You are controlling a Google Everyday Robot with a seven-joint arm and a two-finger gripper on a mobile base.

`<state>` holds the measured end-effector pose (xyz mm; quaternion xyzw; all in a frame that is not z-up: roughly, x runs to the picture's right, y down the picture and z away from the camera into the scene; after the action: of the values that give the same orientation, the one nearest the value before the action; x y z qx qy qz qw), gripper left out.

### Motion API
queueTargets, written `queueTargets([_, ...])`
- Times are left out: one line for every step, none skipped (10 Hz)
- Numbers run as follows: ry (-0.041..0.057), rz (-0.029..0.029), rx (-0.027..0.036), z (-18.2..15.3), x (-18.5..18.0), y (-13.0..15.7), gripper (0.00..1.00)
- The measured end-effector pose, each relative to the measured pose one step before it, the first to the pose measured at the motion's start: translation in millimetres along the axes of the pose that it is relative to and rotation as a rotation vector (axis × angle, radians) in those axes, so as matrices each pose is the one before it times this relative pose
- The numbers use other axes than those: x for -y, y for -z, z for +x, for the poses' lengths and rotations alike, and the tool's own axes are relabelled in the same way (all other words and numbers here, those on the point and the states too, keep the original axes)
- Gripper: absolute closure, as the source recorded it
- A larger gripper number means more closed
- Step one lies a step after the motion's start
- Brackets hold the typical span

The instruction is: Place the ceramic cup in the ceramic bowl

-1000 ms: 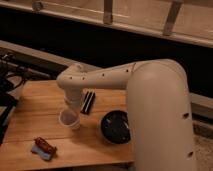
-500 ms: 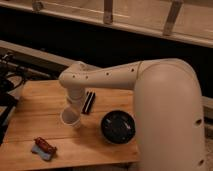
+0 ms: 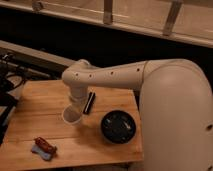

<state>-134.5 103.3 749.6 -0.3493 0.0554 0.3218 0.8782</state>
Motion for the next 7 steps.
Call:
queueTargets([-0.01272,0.01028,0.00637,2.84,5.13,12.00,0.92])
queueTargets([-0.01471,0.01103,0.00454,3.44,4.95,13.54,0.92])
queueTargets([-0.03361,0.01214,0.01026,7.06,8.31,25.27,0.92])
queueTargets([-0.03826,0.00684,0.00422,13.00,11.34,19.53,0.92])
queueTargets([-0.03332,0.00432,0.00531,13.96,10.65,13.61,0.92])
queueTargets([-0.04540,0.00480,0.00231,20.85,13.84,12.08,0.92])
queueTargets([-0.05801,0.00143,0.00006,23.77,13.97,6.41,0.92])
